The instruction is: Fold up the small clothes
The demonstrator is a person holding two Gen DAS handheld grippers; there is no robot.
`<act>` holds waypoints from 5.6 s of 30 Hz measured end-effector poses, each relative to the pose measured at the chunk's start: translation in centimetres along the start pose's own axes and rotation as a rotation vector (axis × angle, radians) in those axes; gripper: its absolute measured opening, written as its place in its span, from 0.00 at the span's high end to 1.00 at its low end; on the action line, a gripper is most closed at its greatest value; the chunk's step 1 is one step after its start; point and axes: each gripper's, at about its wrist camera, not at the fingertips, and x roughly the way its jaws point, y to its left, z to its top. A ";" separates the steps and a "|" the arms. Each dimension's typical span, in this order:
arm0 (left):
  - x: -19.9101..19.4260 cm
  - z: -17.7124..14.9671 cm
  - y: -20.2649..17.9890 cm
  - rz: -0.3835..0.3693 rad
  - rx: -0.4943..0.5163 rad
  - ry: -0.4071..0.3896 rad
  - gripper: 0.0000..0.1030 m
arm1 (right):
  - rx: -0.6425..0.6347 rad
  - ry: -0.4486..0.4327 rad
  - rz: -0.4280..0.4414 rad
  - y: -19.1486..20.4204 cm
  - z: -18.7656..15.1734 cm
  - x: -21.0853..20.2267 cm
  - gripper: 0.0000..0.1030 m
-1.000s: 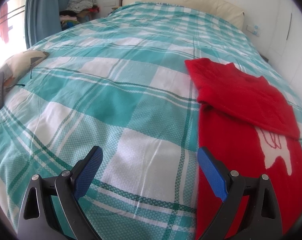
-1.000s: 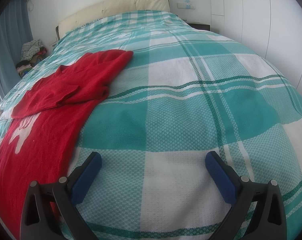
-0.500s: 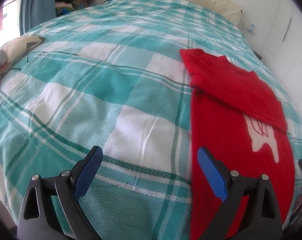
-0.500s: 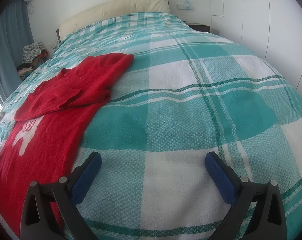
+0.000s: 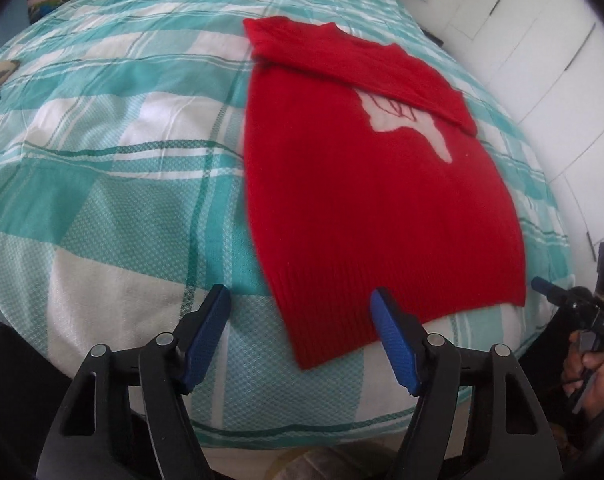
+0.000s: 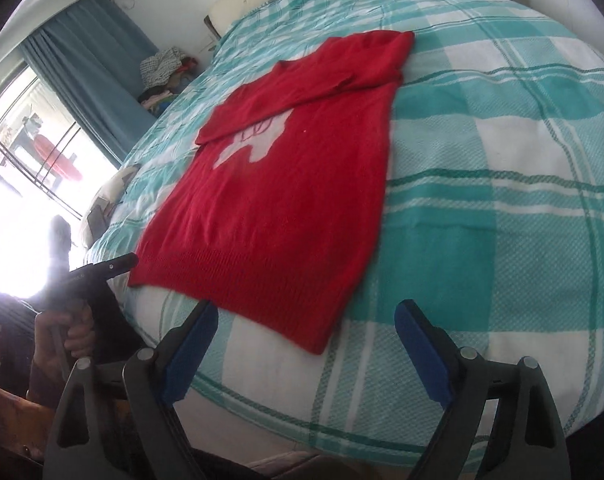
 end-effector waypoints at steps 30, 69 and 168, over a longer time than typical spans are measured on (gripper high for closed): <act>-3.1 12.8 1.5 -0.253 -0.141 -0.320 0.97 | 0.099 -0.297 0.088 -1.1 11.2 -1.2 0.95; 5.8 18.2 1.1 0.048 -0.067 -0.170 0.15 | -0.210 -0.028 -0.188 -5.7 20.8 11.1 0.74; 0.9 11.6 9.2 0.226 -0.289 -0.252 0.04 | -0.528 0.155 -0.029 23.4 27.6 28.2 0.57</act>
